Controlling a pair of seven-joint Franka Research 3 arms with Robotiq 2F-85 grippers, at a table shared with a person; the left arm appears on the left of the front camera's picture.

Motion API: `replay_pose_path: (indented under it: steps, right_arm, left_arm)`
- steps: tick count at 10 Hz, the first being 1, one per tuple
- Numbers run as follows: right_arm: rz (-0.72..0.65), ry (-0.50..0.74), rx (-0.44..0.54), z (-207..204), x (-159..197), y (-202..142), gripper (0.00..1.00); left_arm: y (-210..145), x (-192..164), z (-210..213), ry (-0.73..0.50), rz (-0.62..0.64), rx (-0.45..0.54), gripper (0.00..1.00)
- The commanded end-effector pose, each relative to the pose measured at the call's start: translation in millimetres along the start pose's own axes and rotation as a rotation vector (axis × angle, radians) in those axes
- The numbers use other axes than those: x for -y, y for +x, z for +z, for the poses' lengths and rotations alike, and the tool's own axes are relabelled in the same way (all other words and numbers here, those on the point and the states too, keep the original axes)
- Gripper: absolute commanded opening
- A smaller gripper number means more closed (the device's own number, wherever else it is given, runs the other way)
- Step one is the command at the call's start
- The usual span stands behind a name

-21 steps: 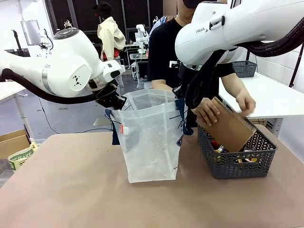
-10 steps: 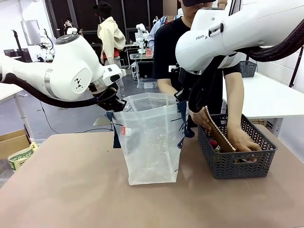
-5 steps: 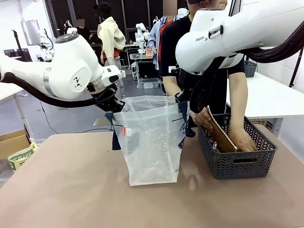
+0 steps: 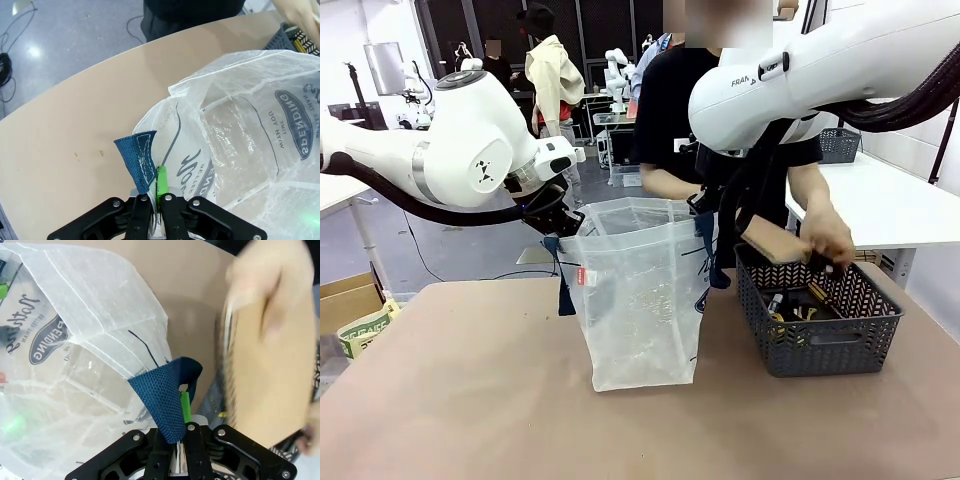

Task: Transfer purchased items from the store into the shopping bag.
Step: Move the Reusable shopping bag to the right side of the table.

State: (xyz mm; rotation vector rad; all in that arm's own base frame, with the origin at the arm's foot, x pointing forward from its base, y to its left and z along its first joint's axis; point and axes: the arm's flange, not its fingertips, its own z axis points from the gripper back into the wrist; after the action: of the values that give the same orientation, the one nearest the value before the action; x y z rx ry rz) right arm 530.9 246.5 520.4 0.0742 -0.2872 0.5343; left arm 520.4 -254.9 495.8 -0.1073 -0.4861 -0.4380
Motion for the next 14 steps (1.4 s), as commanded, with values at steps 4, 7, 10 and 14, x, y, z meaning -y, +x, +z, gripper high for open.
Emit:
replay_pose_path:
  steps: [4,7,10,14]
  right_arm:
    - [-0.001,-0.001,-0.003,-1.1,1.2,-1.1,0.00]
    - [-0.001,-0.001,-0.003,-1.1,1.2,-1.1,0.00]
    - [-0.001,-0.001,-0.003,-1.1,1.2,-1.1,0.00]
    - [-0.001,-0.001,-0.003,-1.1,1.2,-1.1,0.00]
  left_arm:
    - [-1.0,-1.9,-0.7,0.008,0.000,-0.002,0.00]
    - [-1.0,-1.9,-0.7,0.008,0.000,-0.002,0.00]
    - [-1.0,-1.9,-0.7,0.008,0.000,-0.002,0.00]
    - [-1.0,-1.9,-0.7,0.008,0.000,-0.002,0.00]
